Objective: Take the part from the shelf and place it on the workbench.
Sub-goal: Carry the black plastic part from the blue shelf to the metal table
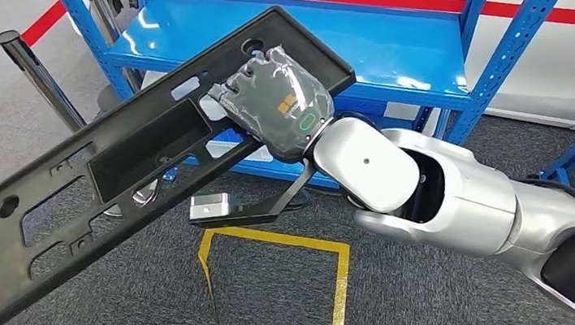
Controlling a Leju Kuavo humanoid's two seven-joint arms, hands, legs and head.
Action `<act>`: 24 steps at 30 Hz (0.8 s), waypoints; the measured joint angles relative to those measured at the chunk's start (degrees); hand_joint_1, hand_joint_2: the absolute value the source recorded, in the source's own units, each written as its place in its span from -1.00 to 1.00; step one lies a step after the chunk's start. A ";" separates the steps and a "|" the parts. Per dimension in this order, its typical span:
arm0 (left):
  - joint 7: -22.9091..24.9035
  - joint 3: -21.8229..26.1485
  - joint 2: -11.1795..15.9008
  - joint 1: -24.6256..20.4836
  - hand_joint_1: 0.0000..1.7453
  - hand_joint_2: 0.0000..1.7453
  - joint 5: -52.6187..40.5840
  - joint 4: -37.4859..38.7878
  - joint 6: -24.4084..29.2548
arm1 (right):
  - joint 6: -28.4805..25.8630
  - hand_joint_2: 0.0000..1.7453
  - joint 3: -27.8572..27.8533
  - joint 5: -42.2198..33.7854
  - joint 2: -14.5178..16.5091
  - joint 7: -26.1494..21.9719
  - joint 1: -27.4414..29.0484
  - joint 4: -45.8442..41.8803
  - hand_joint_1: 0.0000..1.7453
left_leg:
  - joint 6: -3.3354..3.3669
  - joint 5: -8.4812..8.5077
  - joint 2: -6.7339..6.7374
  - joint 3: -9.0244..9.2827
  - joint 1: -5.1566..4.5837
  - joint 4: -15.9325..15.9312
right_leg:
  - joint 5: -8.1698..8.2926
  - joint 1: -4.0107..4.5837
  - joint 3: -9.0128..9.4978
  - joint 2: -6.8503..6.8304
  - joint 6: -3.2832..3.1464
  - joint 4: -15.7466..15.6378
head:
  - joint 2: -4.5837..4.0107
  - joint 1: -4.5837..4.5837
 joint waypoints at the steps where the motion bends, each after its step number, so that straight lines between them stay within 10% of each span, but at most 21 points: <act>1: 0.02 0.00 -0.01 0.00 -1.00 1.00 0.02 0.00 0.02 | -0.09 1.00 0.10 0.03 0.00 0.01 -0.21 -0.05 1.00 | 0.29 0.14 -0.01 -0.10 0.01 -0.03 | -1.85 -0.14 -1.23 0.12 0.30 2.93 | 0.00 0.04; 3: 0.09 0.01 -0.01 0.01 -1.00 1.00 0.05 0.00 0.04 | -0.22 1.00 0.43 0.09 0.00 0.01 -0.54 -0.07 1.00 | 0.61 0.32 -0.02 -0.35 0.01 -0.05 | -5.09 -0.33 -4.11 0.22 0.64 9.71 | 0.00 0.09; 5: 0.22 0.02 -0.05 0.07 -1.00 1.00 0.07 0.00 0.04 | -0.30 1.00 0.76 0.18 0.00 0.05 -0.60 -0.07 1.00 | 0.68 0.37 -0.09 -0.39 0.01 -0.04 | -4.78 -0.51 -4.86 0.26 0.63 11.69 | 0.00 0.09; 9: 0.31 0.02 -0.33 0.05 -1.00 1.00 0.13 0.00 0.03 | -0.32 1.00 0.97 0.58 0.03 0.21 -1.04 -0.11 1.00 | 0.30 0.54 -0.52 -0.23 0.10 -0.26 | 2.04 -0.43 0.80 1.62 -0.29 -0.30 | 0.01 0.06; 14: 0.33 0.05 -0.46 0.01 -1.00 1.00 0.27 0.00 -0.04 | -0.28 1.00 1.29 1.07 0.18 0.33 -1.76 -0.20 1.00 | -1.62 1.23 -1.08 -0.80 0.28 -1.11 | 2.96 -0.13 2.05 1.42 -0.78 -4.52 | 0.00 0.38; 20: 0.37 0.08 -0.51 0.20 -1.00 1.00 0.34 0.00 -0.13 | -0.19 1.00 2.11 1.14 0.42 0.33 -2.07 -0.20 1.00 | -1.67 -5.00 -0.30 -7.14 -0.24 12.87 | 3.50 0.57 2.25 -1.13 -1.75 -5.64 | 0.00 -0.14; 24: 0.37 0.09 -0.51 0.22 -1.00 1.00 0.38 0.00 -0.13 | -0.16 1.00 2.52 1.16 0.49 0.32 -2.23 -0.20 1.00 | -1.33 0.43 2.03 -1.59 -0.96 2.37 | 2.80 1.00 2.02 -2.72 -1.58 -4.43 | 0.00 -0.20</act>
